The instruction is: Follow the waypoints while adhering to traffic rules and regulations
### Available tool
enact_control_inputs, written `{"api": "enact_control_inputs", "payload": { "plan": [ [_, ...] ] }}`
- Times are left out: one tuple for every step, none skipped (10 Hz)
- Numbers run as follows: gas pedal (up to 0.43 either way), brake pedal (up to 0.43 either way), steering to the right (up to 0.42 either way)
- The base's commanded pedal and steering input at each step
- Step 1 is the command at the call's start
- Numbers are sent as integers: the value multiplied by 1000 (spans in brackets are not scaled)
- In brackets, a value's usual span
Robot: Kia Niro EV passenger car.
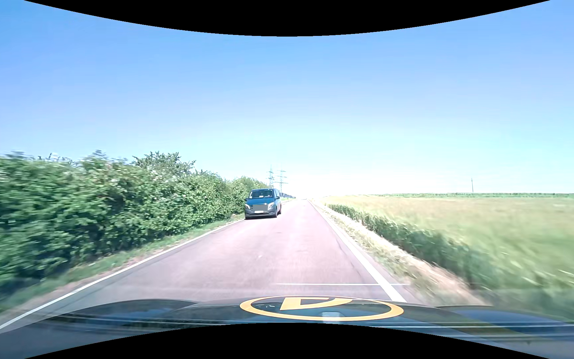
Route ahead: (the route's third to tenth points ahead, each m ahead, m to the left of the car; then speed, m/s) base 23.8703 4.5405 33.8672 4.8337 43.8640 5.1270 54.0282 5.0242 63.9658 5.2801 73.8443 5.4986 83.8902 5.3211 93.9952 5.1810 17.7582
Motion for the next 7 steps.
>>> {"api": "enact_control_inputs", "payload": {
  "plan": [
    [228, 0, -6],
    [228, 0, -6],
    [228, 0, -6],
    [228, 0, -6],
    [240, 0, -6],
    [248, 0, -6],
    [248, 0, -5]
  ]
}}
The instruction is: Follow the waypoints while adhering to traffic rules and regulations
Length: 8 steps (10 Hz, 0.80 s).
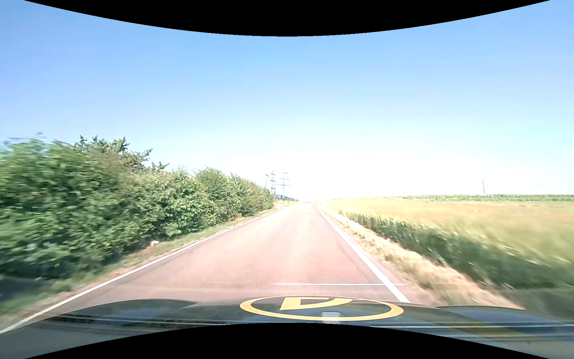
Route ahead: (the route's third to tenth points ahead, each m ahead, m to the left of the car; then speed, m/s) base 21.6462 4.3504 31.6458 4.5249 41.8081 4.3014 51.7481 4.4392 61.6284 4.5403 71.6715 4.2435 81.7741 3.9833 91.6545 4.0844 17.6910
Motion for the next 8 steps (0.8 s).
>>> {"api": "enact_control_inputs", "payload": {
  "plan": [
    [248, 0, -5],
    [248, 0, -4],
    [248, 0, -2],
    [248, 0, -1],
    [248, 0, 0],
    [260, 0, 0],
    [260, 0, 1],
    [260, 0, 0]
  ]
}}
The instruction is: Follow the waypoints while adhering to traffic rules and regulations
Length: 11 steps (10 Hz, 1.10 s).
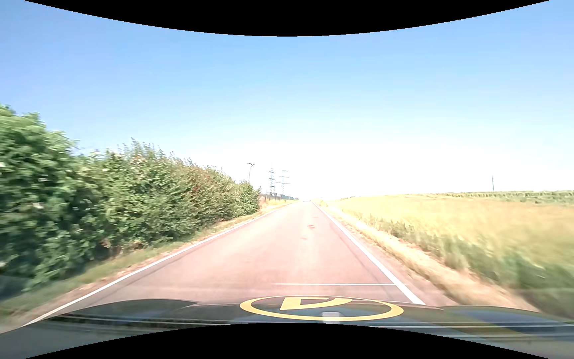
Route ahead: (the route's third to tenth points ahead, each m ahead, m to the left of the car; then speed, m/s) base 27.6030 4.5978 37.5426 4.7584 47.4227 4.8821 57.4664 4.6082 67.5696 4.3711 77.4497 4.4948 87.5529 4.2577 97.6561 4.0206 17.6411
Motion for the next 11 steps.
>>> {"api": "enact_control_inputs", "payload": {
  "plan": [
    [260, 0, 1],
    [268, 0, 1],
    [268, 0, 1],
    [268, 0, 1],
    [268, 0, 1],
    [268, 0, 0],
    [268, 0, 1],
    [268, 0, 1],
    [268, 0, 0],
    [268, 0, 1],
    [268, 0, 1]
  ]
}}
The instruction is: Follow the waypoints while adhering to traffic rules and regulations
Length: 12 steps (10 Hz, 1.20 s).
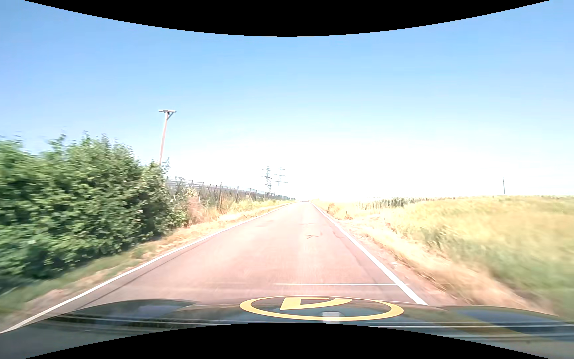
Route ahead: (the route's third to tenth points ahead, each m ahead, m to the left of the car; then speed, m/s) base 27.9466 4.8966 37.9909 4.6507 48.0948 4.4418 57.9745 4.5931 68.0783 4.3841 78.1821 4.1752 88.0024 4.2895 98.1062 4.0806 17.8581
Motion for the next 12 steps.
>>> {"api": "enact_control_inputs", "payload": {
  "plan": [
    [280, 0, 0],
    [280, 0, 0],
    [280, 0, 1],
    [280, 0, 1],
    [280, 0, 0],
    [280, 0, 0],
    [280, 0, 0],
    [280, 0, 0],
    [280, 0, 0],
    [280, 0, 0],
    [280, 0, 0],
    [280, 0, 0]
  ]
}}
